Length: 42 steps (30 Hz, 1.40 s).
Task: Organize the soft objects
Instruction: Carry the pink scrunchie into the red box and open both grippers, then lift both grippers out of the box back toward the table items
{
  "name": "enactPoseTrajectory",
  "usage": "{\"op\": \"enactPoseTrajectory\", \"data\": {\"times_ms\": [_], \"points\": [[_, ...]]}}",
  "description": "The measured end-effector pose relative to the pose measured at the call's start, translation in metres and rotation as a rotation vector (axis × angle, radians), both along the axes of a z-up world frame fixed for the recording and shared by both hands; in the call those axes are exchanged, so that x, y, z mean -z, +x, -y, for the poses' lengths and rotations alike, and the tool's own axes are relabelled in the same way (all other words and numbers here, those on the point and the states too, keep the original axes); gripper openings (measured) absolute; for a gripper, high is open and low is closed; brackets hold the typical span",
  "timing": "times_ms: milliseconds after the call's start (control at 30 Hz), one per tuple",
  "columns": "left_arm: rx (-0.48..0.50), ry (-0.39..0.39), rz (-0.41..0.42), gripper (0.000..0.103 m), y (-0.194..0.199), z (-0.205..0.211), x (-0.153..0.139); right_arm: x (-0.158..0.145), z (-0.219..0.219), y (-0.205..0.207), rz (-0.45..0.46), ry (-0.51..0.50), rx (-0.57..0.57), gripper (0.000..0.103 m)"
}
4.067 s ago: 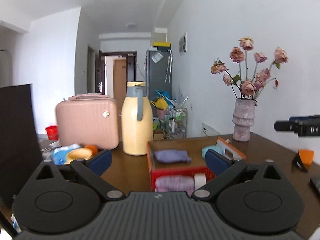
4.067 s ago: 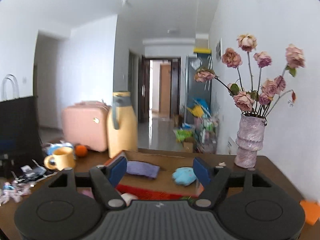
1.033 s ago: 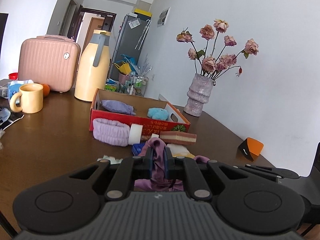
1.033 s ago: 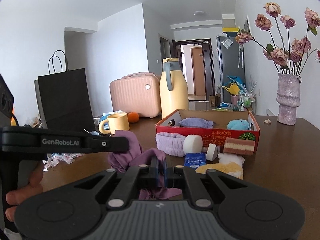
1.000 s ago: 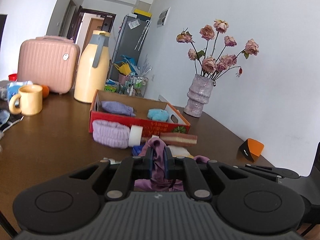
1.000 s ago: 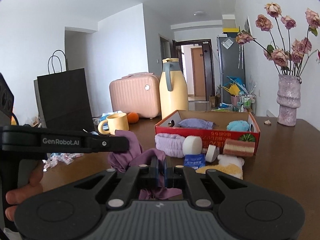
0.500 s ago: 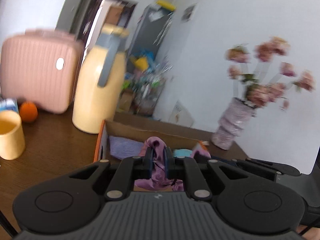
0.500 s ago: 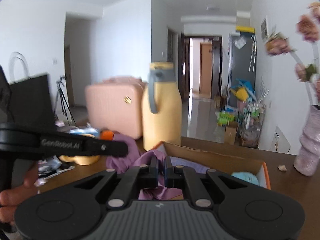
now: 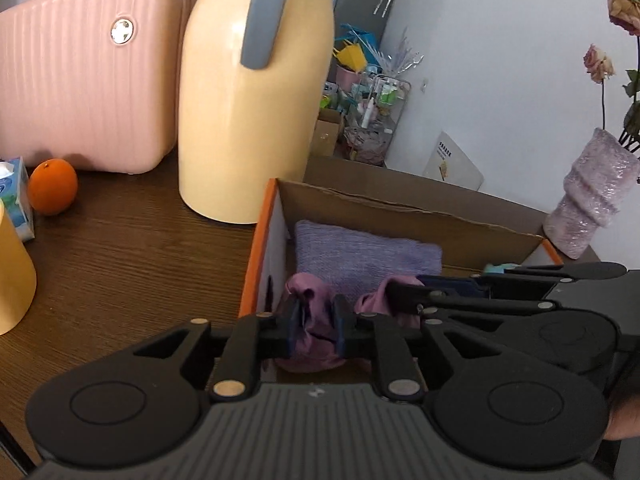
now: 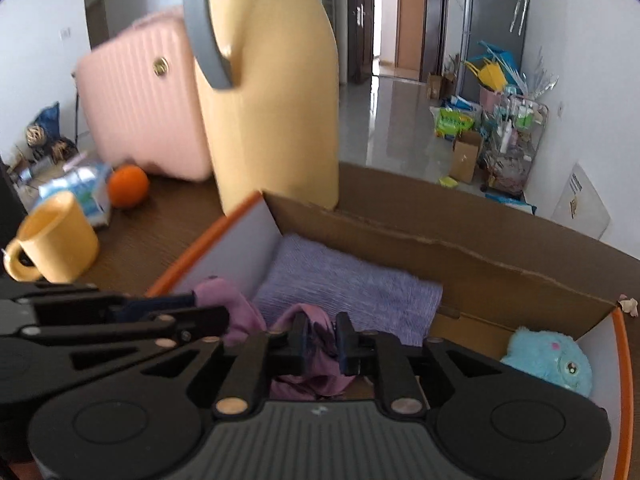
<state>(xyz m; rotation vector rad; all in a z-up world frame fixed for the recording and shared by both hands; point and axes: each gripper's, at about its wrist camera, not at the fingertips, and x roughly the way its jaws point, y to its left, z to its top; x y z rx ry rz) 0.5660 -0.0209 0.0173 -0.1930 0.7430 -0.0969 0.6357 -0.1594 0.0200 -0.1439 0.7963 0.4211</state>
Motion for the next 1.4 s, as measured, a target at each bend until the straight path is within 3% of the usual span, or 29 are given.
{"op": "enactPoseTrajectory", "data": {"times_ms": [167,367,433,633,700,767,900,1033,1167,1400], "points": [[-0.01,-0.015,0.016,0.03,-0.002,-0.008,0.0,-0.005,0.01,-0.005,0.0,0.031,0.018,0.034],[0.017,-0.003,0.098,0.037,-0.027,-0.011,-0.042,-0.047,0.039,-0.039,0.072,0.038,0.072,0.038],[0.04,-0.006,0.145,0.04,-0.046,-0.012,-0.06,-0.06,0.051,-0.053,0.095,0.038,0.096,0.043],[0.069,0.039,0.23,0.063,-0.112,-0.013,-0.107,-0.099,0.089,-0.122,0.172,0.049,0.155,0.044],[0.066,0.059,0.262,0.072,-0.137,-0.014,-0.12,-0.112,0.101,-0.152,0.218,0.056,0.168,0.047],[0.056,0.091,0.306,0.076,-0.167,-0.014,-0.129,-0.123,0.113,-0.183,0.266,0.061,0.177,0.053],[0.06,0.109,0.373,0.085,-0.218,-0.014,-0.136,-0.14,0.13,-0.241,0.347,0.092,0.188,0.057],[0.066,0.101,0.44,0.087,-0.263,-0.008,-0.141,-0.156,0.136,-0.282,0.386,0.161,0.17,0.063],[0.052,0.146,0.505,0.09,-0.298,0.002,-0.148,-0.17,0.132,-0.321,0.446,0.163,0.157,0.069],[0.016,0.185,0.585,0.096,-0.357,0.001,-0.14,-0.154,0.121,-0.388,0.569,0.124,0.14,0.084]]}}
